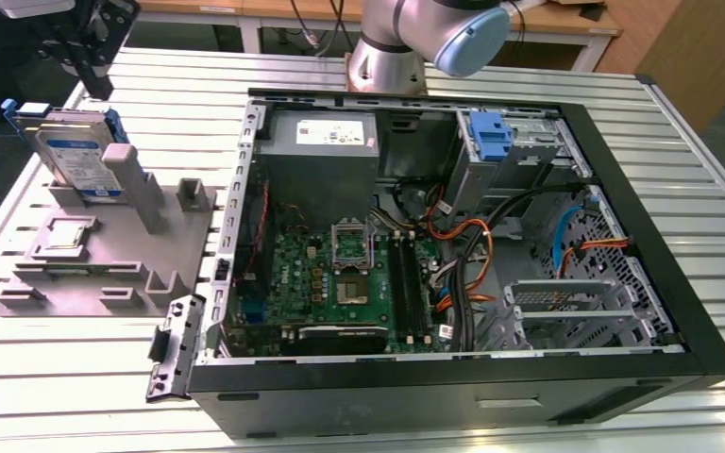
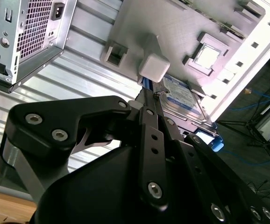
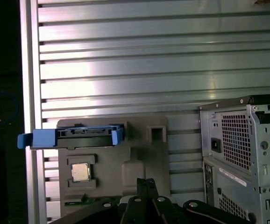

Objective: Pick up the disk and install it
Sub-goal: 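Reach for the disk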

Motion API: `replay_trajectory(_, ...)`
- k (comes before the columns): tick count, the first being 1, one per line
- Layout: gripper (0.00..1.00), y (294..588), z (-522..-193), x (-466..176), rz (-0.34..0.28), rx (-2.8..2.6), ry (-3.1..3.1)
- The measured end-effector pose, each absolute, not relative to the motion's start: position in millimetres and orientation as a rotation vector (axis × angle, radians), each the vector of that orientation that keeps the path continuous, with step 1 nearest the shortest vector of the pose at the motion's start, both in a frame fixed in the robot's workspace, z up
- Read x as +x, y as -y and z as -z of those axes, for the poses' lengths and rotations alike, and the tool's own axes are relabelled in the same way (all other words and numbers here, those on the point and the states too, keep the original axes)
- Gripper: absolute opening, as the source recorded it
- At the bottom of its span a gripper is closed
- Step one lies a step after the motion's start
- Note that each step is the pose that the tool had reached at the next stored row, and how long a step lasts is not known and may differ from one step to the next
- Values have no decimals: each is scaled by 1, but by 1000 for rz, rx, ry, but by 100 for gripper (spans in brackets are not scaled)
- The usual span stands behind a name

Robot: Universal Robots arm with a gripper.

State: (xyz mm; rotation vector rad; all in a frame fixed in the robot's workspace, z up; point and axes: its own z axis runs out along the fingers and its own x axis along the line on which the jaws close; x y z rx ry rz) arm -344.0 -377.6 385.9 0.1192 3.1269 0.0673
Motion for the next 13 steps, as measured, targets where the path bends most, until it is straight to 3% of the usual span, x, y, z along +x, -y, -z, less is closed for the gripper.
replay_trajectory(13, 10, 378, -386, -347, -67, 120, -3128)
